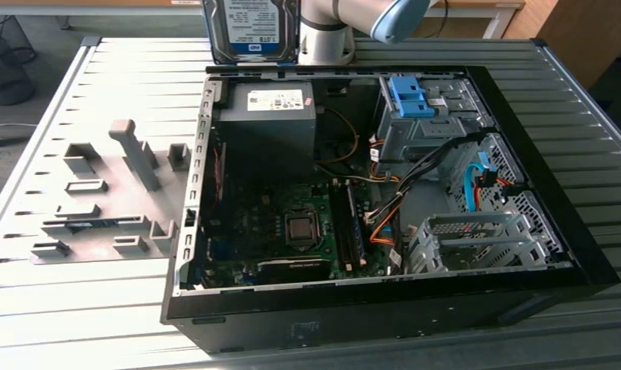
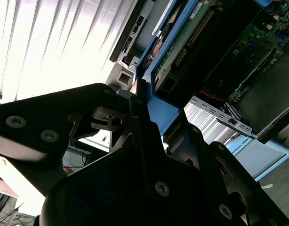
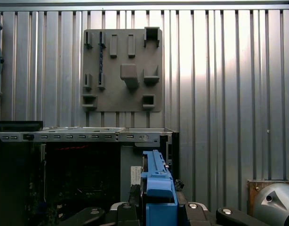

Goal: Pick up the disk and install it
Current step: 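Pick up the disk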

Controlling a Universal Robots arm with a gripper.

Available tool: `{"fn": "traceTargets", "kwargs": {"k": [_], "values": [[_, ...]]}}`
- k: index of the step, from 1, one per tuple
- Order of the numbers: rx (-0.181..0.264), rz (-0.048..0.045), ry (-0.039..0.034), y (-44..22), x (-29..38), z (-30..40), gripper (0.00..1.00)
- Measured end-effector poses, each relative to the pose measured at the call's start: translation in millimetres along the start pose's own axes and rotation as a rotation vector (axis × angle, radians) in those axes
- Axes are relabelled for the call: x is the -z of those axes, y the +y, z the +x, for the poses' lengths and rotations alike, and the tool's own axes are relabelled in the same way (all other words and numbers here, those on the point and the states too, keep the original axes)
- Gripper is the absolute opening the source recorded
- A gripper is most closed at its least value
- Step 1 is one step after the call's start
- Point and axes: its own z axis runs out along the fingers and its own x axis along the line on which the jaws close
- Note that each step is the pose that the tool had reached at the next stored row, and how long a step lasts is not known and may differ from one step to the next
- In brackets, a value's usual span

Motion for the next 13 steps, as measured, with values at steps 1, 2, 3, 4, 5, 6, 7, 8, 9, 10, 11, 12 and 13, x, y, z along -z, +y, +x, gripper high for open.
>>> {"fn": "traceTargets", "kwargs": {"k": [1,2,3,4,5,6,7,8,9,10,11,12,13], "values": [[0.000,0.0000,0.0000,0.0,0.0,0.0,0.36],[0.000,-0.0001,0.0001,0.0,0.0,0.0,0.36],[0.000,0.0000,0.0000,-0.1,0.0,0.0,0.36],[0.000,0.0000,0.0000,-0.1,0.0,0.0,0.36],[0.000,0.0000,0.0000,-0.1,0.0,0.0,0.36],[0.000,0.0000,0.0000,-0.1,0.0,0.0,0.36],[0.000,0.0000,0.0000,-0.2,0.0,0.0,0.36],[0.000,-0.0001,0.0000,-0.5,0.0,0.0,0.36],[0.000,-0.0001,-0.0001,-1.8,0.0,-0.1,0.36],[0.000,-0.0001,0.0001,-4.3,0.1,-0.1,0.36],[0.000,0.0001,0.0000,-8.5,0.1,-0.1,0.36],[0.000,-0.0001,0.0001,-10.6,0.2,-0.2,0.36],[0.000,-0.0001,0.0000,-10.7,0.1,-0.2,0.36]]}}
